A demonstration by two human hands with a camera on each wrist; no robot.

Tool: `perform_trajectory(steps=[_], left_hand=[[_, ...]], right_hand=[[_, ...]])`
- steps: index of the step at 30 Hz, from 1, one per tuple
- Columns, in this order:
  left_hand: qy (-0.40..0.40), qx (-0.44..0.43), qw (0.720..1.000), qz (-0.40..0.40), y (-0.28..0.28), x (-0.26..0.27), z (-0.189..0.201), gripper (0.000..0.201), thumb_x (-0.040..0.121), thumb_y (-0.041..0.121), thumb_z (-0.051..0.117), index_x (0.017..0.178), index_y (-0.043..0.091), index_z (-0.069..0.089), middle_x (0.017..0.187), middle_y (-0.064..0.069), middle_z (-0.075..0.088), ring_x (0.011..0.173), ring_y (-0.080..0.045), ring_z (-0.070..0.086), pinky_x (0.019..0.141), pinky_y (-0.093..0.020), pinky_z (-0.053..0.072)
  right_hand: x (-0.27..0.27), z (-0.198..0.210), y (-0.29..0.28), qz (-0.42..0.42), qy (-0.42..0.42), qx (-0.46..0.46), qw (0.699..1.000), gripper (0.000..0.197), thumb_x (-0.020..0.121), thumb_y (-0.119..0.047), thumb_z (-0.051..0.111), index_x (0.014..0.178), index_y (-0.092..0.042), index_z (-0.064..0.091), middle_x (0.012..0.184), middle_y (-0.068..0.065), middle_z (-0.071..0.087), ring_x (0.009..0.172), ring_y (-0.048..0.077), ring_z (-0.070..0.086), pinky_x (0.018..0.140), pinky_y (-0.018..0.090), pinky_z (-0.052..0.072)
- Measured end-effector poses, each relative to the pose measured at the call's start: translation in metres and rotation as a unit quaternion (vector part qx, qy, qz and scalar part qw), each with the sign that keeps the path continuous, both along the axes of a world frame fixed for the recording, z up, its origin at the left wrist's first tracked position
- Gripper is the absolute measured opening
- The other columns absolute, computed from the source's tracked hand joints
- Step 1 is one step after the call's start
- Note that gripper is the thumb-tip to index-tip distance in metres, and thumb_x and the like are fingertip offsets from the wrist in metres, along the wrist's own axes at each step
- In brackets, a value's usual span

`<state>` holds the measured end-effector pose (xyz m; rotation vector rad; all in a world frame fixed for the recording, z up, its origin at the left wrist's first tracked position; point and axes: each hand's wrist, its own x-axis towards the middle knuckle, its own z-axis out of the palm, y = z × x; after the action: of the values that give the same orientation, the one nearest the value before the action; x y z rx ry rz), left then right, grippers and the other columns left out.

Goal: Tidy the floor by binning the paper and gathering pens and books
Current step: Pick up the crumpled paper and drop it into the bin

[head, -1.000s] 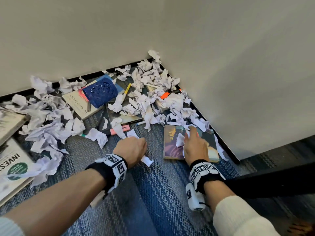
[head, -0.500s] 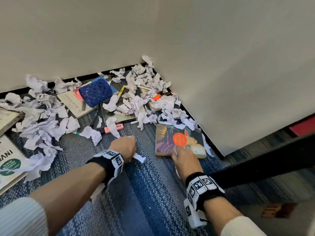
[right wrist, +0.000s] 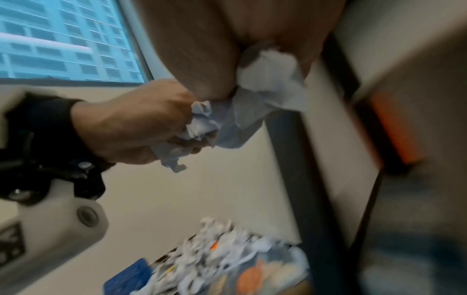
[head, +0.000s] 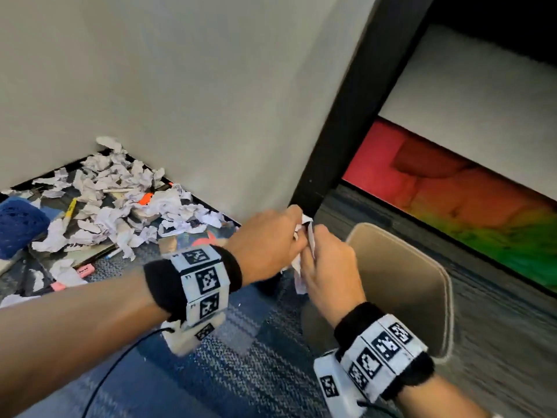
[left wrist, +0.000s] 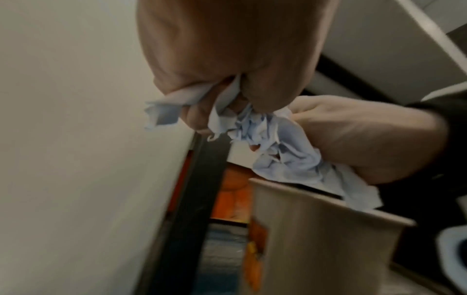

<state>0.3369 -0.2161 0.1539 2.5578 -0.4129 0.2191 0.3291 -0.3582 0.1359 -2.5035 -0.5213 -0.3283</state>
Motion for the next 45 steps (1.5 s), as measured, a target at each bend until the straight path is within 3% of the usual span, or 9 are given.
perform_trajectory(steps=[6,12,15,18,22,26,31,35,45], left_hand=[[-0.013,0.013,0.994,-0.109,-0.106,0.007,0.018,0.022,0.102,0.035,0.034,0.106,0.017,0.046,0.091,-0.006,0.063,0.076,-0.029,0.06,0.066,-0.039,0.048],[0.142,0.01,0.982,-0.128,-0.154,0.042,0.004,0.041,0.1,0.051,0.029,0.112,0.015,0.046,0.114,-0.014,0.062,0.103,-0.032,0.058,0.083,-0.038,0.044],[0.303,0.007,0.943,-0.138,-0.155,0.052,-0.005,0.069,0.096,0.065,0.012,0.12,0.018,0.056,0.123,-0.014,0.061,0.112,-0.031,0.056,0.099,-0.038,0.041],[0.252,0.024,0.958,-0.138,-0.15,0.058,0.005,0.041,0.103,0.043,0.034,0.117,0.019,0.064,0.117,-0.004,0.064,0.107,-0.022,0.058,0.093,-0.028,0.043],[0.132,-0.063,0.988,-0.058,-0.123,0.062,0.031,0.018,0.093,0.014,0.048,0.099,0.018,0.065,0.085,-0.002,0.067,0.074,-0.021,0.066,0.068,-0.03,0.056],[0.185,-0.013,0.982,-0.035,-0.063,0.057,0.053,0.014,0.096,0.016,0.049,0.085,0.017,0.059,0.076,-0.002,0.068,0.057,-0.019,0.071,0.059,-0.031,0.058],[0.315,0.195,0.928,0.038,0.026,0.051,0.051,0.014,0.092,0.029,0.055,0.088,0.018,0.063,0.085,-0.005,0.073,0.068,-0.021,0.072,0.065,-0.03,0.056],[0.262,0.4,0.873,0.1,0.093,0.059,0.051,0.024,0.092,0.033,0.054,0.102,0.016,0.066,0.1,-0.011,0.068,0.094,-0.032,0.064,0.075,-0.032,0.05],[0.36,0.424,0.826,0.089,0.183,0.102,-0.048,0.03,0.092,0.026,0.056,0.109,0.004,0.067,0.104,-0.012,0.068,0.096,-0.03,0.064,0.069,-0.028,0.042]], right_hand=[[0.0,0.023,-0.11,-0.105,-0.031,-0.035,0.993,0.013,0.096,-0.026,0.045,0.087,-0.019,0.04,0.084,-0.001,0.047,0.073,0.013,0.04,0.063,0.023,0.022],[0.022,0.009,-0.156,-0.184,0.279,-0.083,0.939,0.041,0.104,-0.024,0.023,0.129,-0.001,0.046,0.132,0.024,0.048,0.12,0.034,0.045,0.095,0.038,0.035],[0.026,0.019,-0.165,-0.189,0.311,-0.088,0.927,0.046,0.103,-0.031,0.024,0.123,-0.005,0.057,0.134,0.021,0.053,0.125,0.032,0.047,0.101,0.034,0.036],[0.032,0.027,-0.164,-0.189,0.247,-0.151,0.938,0.037,0.099,-0.032,0.036,0.108,-0.01,0.064,0.12,0.018,0.062,0.113,0.034,0.055,0.093,0.036,0.042],[0.034,0.062,-0.135,-0.154,0.128,-0.15,0.968,0.032,0.094,-0.04,0.042,0.103,-0.018,0.064,0.106,0.014,0.067,0.101,0.037,0.06,0.083,0.04,0.05],[0.04,0.095,-0.082,-0.049,0.054,-0.158,0.985,0.033,0.093,-0.045,0.043,0.093,-0.018,0.062,0.096,0.011,0.066,0.092,0.037,0.061,0.075,0.04,0.05],[0.038,0.103,-0.01,0.083,0.049,-0.218,0.971,0.03,0.094,-0.039,0.045,0.097,-0.015,0.061,0.105,0.013,0.063,0.099,0.036,0.059,0.07,0.034,0.036],[0.032,0.079,0.066,0.16,0.084,-0.247,0.952,0.026,0.093,-0.03,0.049,0.104,-0.012,0.063,0.112,0.011,0.063,0.105,0.033,0.059,0.071,0.032,0.035],[0.07,-0.053,0.145,0.174,0.208,-0.35,0.897,0.028,0.095,-0.025,0.048,0.118,-0.013,0.056,0.121,0.012,0.06,0.114,0.032,0.057,0.085,0.033,0.046]])
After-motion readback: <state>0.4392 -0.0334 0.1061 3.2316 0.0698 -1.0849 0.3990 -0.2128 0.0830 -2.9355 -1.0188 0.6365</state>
